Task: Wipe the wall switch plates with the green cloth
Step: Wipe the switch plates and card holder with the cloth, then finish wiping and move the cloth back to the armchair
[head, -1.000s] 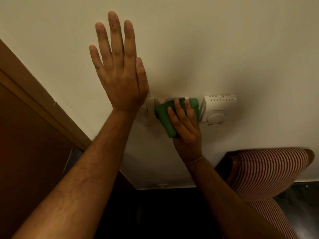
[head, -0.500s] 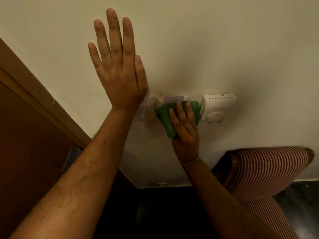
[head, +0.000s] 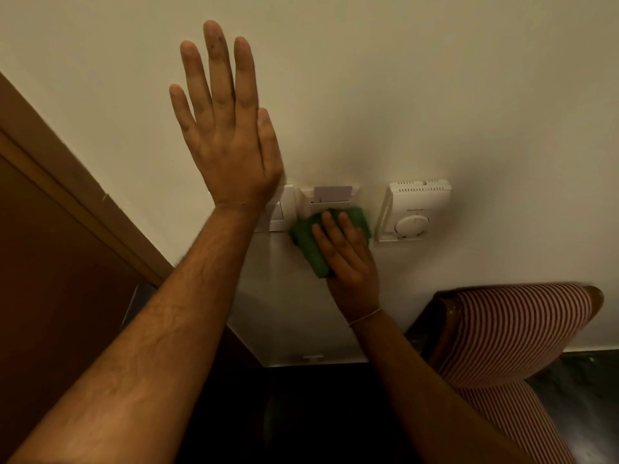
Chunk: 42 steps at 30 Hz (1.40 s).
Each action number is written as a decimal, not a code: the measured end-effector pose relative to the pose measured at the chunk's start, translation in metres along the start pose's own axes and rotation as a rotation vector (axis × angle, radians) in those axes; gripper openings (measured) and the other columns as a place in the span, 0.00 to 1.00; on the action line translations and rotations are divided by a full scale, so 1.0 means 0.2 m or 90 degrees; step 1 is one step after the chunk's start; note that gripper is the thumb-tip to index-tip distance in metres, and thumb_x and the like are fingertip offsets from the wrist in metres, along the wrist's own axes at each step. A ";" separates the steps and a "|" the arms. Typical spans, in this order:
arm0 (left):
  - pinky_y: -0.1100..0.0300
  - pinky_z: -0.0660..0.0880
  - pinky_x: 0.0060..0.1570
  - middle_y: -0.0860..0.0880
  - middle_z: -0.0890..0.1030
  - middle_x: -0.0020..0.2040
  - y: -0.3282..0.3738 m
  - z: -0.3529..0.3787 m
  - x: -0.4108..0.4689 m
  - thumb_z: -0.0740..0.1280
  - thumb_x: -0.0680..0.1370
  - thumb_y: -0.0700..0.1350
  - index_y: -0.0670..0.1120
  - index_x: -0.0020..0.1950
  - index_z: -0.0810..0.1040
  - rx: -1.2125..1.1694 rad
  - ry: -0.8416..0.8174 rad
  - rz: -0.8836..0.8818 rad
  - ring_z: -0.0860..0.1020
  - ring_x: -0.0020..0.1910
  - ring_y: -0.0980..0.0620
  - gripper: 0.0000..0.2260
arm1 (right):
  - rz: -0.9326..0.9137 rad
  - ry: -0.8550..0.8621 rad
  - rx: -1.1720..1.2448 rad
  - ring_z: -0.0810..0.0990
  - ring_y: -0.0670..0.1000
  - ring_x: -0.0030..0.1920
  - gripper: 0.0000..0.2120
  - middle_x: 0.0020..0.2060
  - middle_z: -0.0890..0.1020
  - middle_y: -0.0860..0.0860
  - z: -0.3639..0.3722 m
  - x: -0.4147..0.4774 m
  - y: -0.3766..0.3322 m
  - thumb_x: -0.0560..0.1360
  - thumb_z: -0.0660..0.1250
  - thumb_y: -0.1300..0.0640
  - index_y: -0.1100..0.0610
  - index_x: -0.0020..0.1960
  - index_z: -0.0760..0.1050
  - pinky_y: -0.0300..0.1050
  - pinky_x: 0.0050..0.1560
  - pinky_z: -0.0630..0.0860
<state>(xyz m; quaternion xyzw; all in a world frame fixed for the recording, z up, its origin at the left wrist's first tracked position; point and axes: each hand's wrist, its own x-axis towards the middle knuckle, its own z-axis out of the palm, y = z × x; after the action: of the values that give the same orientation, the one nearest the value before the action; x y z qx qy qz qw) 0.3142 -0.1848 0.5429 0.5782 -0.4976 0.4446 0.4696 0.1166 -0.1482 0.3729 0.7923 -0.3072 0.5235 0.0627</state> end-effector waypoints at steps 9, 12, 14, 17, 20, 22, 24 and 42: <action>0.43 0.38 0.89 0.40 0.54 0.90 0.07 -0.11 0.02 0.59 0.88 0.47 0.45 0.91 0.54 0.012 -0.081 -0.036 0.33 0.89 0.54 0.32 | 0.128 -0.057 0.031 0.62 0.62 0.84 0.24 0.80 0.69 0.58 -0.11 -0.07 0.00 0.82 0.69 0.69 0.63 0.78 0.73 0.66 0.83 0.62; 0.42 0.39 0.90 0.39 0.54 0.91 0.07 -0.18 0.02 0.59 0.88 0.47 0.45 0.92 0.53 -0.022 -0.142 -0.038 0.37 0.89 0.50 0.32 | 0.109 -0.034 0.080 0.61 0.61 0.85 0.20 0.83 0.66 0.56 -0.26 0.03 -0.06 0.90 0.57 0.57 0.60 0.80 0.70 0.69 0.82 0.66; 0.39 0.43 0.90 0.39 0.54 0.92 0.07 -0.24 0.03 0.58 0.88 0.48 0.44 0.92 0.52 -0.056 -0.160 -0.041 0.42 0.90 0.49 0.33 | 0.068 0.025 0.097 0.60 0.58 0.86 0.22 0.85 0.61 0.50 -0.39 0.17 -0.11 0.92 0.55 0.53 0.56 0.84 0.64 0.65 0.83 0.66; 0.39 0.44 0.90 0.39 0.53 0.91 0.07 -0.32 0.07 0.56 0.89 0.50 0.44 0.92 0.51 -0.074 -0.118 -0.083 0.43 0.90 0.49 0.32 | 0.013 0.138 0.067 0.59 0.58 0.86 0.24 0.85 0.62 0.51 -0.59 0.44 -0.12 0.90 0.62 0.55 0.55 0.85 0.63 0.53 0.85 0.62; 0.39 0.42 0.90 0.38 0.53 0.91 0.09 -0.37 0.15 0.48 0.92 0.58 0.43 0.92 0.52 -0.081 -0.064 -0.105 0.43 0.90 0.49 0.31 | -0.008 0.200 0.027 0.60 0.63 0.85 0.21 0.80 0.68 0.67 -0.77 0.70 -0.07 0.88 0.64 0.64 0.65 0.80 0.69 0.49 0.85 0.60; 0.41 0.41 0.90 0.39 0.53 0.91 0.13 -0.40 0.21 0.43 0.91 0.61 0.43 0.92 0.52 -0.092 -0.040 -0.101 0.43 0.90 0.49 0.33 | -0.031 0.206 0.005 0.62 0.73 0.82 0.20 0.76 0.70 0.73 -0.86 0.82 -0.03 0.86 0.65 0.69 0.70 0.77 0.70 0.59 0.85 0.62; 0.43 0.39 0.90 0.41 0.51 0.92 0.18 -0.42 0.24 0.43 0.91 0.61 0.45 0.92 0.51 -0.101 -0.031 -0.087 0.42 0.91 0.50 0.33 | -0.048 0.192 -0.013 0.63 0.79 0.79 0.19 0.75 0.70 0.75 -0.93 0.88 0.01 0.86 0.65 0.69 0.72 0.76 0.71 0.69 0.82 0.65; 0.49 0.41 0.91 0.46 0.50 0.94 1.21 -0.40 -1.25 0.56 0.90 0.56 0.45 0.93 0.56 -0.285 -0.573 0.045 0.43 0.93 0.50 0.33 | 0.301 -0.163 -0.174 0.62 0.66 0.84 0.26 0.82 0.67 0.62 -1.17 -0.54 0.51 0.83 0.64 0.61 0.62 0.81 0.69 0.73 0.80 0.67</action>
<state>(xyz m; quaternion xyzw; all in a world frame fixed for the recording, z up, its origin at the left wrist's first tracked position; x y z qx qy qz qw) 0.0436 -0.0812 0.3357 0.5806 -0.7531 0.0495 0.3055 -0.1527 -0.0868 0.3601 0.7423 -0.5563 0.3735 0.0059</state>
